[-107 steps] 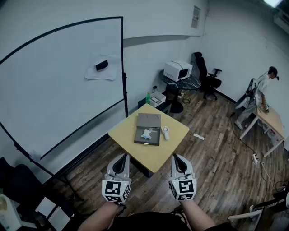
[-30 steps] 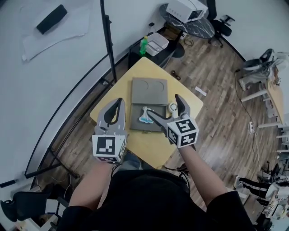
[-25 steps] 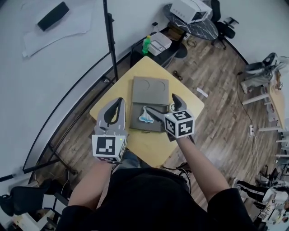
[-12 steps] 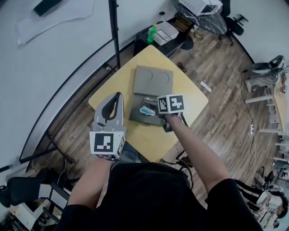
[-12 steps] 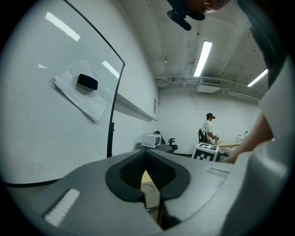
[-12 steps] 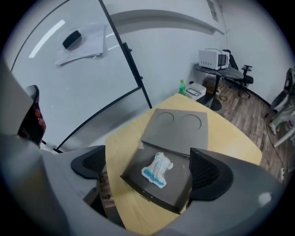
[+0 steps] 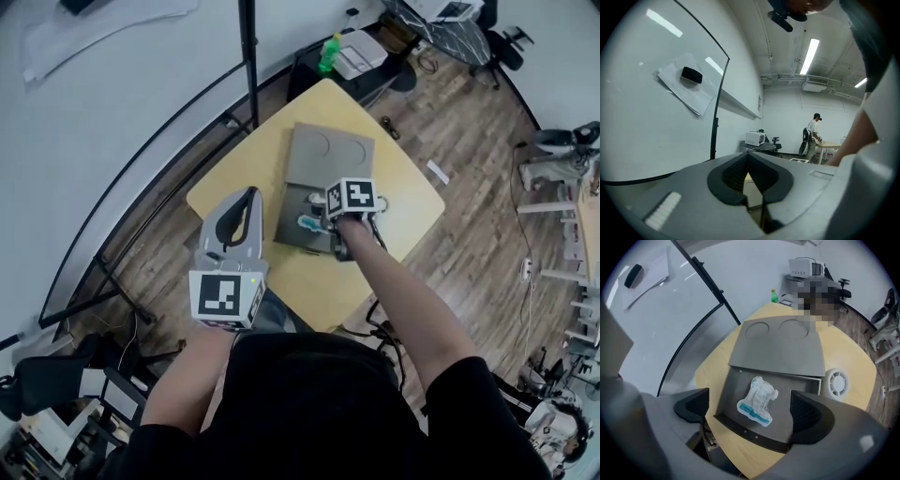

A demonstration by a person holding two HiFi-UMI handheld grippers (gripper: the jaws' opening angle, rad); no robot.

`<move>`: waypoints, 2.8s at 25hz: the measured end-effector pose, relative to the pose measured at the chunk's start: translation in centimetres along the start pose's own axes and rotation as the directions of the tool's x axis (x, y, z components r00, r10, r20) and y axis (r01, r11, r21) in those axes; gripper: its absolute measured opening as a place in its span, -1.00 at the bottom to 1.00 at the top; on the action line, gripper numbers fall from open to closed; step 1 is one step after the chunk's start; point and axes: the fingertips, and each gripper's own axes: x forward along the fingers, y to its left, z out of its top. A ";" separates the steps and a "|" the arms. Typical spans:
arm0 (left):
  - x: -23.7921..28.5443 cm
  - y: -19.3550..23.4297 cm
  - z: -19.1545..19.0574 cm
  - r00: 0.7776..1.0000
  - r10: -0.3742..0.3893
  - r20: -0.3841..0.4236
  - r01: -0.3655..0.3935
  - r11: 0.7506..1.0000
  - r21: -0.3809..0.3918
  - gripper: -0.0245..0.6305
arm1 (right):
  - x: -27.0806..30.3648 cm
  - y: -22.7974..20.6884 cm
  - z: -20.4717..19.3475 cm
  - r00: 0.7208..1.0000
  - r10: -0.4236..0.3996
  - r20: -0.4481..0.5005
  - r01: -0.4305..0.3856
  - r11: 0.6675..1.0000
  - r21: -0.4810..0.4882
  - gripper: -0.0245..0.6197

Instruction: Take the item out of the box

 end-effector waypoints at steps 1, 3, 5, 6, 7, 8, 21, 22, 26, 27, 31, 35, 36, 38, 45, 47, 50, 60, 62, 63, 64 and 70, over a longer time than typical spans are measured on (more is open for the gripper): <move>0.2 0.1 -0.2 1.000 -0.001 -0.003 0.001 1.000 0.001 -0.92 | 0.6 -0.2 -0.1 1.000 0.000 -0.017 0.001 1.000 0.014 0.79; 0.5 0.2 -0.6 1.000 -0.003 -0.010 0.003 1.000 0.002 -0.92 | 1.9 -0.6 -0.4 0.999 0.004 -0.051 -0.002 0.999 0.041 0.73; 0.6 0.3 -1.1 1.000 -0.005 -0.022 0.005 1.000 0.001 -0.92 | 3.0 -1.0 -0.8 0.996 -0.007 -0.085 0.011 0.999 0.042 0.63; 0.7 0.3 -1.4 1.000 -0.006 -0.031 0.006 1.000 0.002 -0.92 | 3.5 -1.2 -1.0 0.995 -0.015 -0.098 0.019 0.999 0.036 0.56; 0.7 0.2 -1.6 0.999 -0.008 -0.045 0.008 1.000 0.002 -0.92 | 3.9 -1.4 -1.1 0.994 -0.018 -0.111 0.022 0.999 0.034 0.48; 0.8 0.0 -1.9 0.998 -0.011 -0.063 0.011 1.000 0.001 -0.92 | 4.3 -1.5 -1.2 0.992 -0.012 -0.123 0.017 0.999 0.042 0.42; 0.9 0.5 -4.5 0.991 -0.006 -0.136 0.002 1.000 -0.024 -0.92 | 7.2 -2.8 -1.7 0.974 -0.064 -0.218 0.069 0.998 0.015 -0.14; 1.0 0.5 -4.5 0.991 -0.005 -0.135 0.002 1.000 -0.024 -0.92 | 7.3 -2.9 -1.8 0.972 -0.072 -0.223 0.075 0.997 0.003 -0.18; 1.0 0.6 -4.5 0.991 -0.006 -0.135 0.003 1.000 -0.024 -0.92 | 7.4 -3.1 -2.2 0.964 -0.117 -0.240 0.105 0.992 -0.064 -0.45; 1.0 0.6 -4.5 0.991 -0.007 -0.134 0.003 1.000 -0.024 -0.92 | 7.4 -3.2 -2.2 0.962 -0.127 -0.241 0.110 0.991 -0.082 -0.51; 1.0 0.2 -4.6 0.991 -0.009 -0.133 0.007 1.000 -0.022 -0.92 | 7.4 -3.4 -2.5 0.960 -0.141 -0.241 0.118 0.987 -0.110 -0.60; 1.0 0.0 -4.6 0.991 -0.015 -0.129 0.012 1.000 -0.027 -0.92 | 7.1 -3.5 -2.6 0.959 -0.150 -0.241 0.121 0.984 -0.131 -0.64; 1.0 0.0 -4.5 0.992 -0.017 -0.128 0.014 1.000 -0.028 -0.92 | 6.9 -3.4 -2.5 0.960 -0.149 -0.237 0.120 0.984 -0.135 -0.64; 0.9 -0.1 -4.2 0.993 -0.021 -0.118 0.019 1.000 -0.025 -0.92 | 6.3 -3.2 -2.3 0.964 -0.144 -0.225 0.113 0.983 -0.146 -0.64; 1.1 -1.2 -2.4 0.997 -0.039 -0.062 0.039 0.999 -0.006 -0.92 | 1.7 -1.7 0.1 0.984 -0.129 -0.121 0.101 0.970 -0.220 -0.64; 1.2 -1.7 -1.8 0.998 -0.048 -0.046 0.048 0.999 -0.001 -0.92 | -0.3 -1.1 1.2 0.990 -0.123 -0.072 0.101 0.963 -0.248 -0.64; 1.5 -2.5 -0.8 0.998 -0.063 -0.030 0.064 0.998 0.008 -0.92 | -3.7 0.0 2.7 0.994 -0.108 0.011 0.107 0.951 -0.291 -0.64; 3.2 -5.4 3.1 0.990 -0.136 0.039 0.133 0.989 0.059 -0.92 | -17.1 3.9 5.7 0.927 -0.021 0.375 0.163 0.922 -0.351 -0.64; 3.4 -5.9 3.5 0.988 -0.148 0.044 0.145 0.987 0.068 -0.92 | -19.4 4.5 5.6 0.896 -0.003 0.444 0.178 0.919 -0.352 -0.64; 3.6 -6.1 3.7 0.987 -0.154 0.046 0.150 0.986 0.072 -0.92 | -20.5 4.9 5.4 0.881 0.007 0.473 0.182 0.918 -0.353 -0.64; 3.8 -6.3 4.0 0.986 -0.160 0.048 0.156 0.985 0.077 -0.92 | -21.4 5.2 5.2 0.868 0.018 0.496 0.183 0.918 -0.353 -0.64; 4.4 -7.8 5.3 0.982 -0.186 0.032 0.184 0.980 0.072 -0.92 | -26.4 6.5 4.2 0.785 0.053 0.617 0.205 0.918 -0.340 -0.64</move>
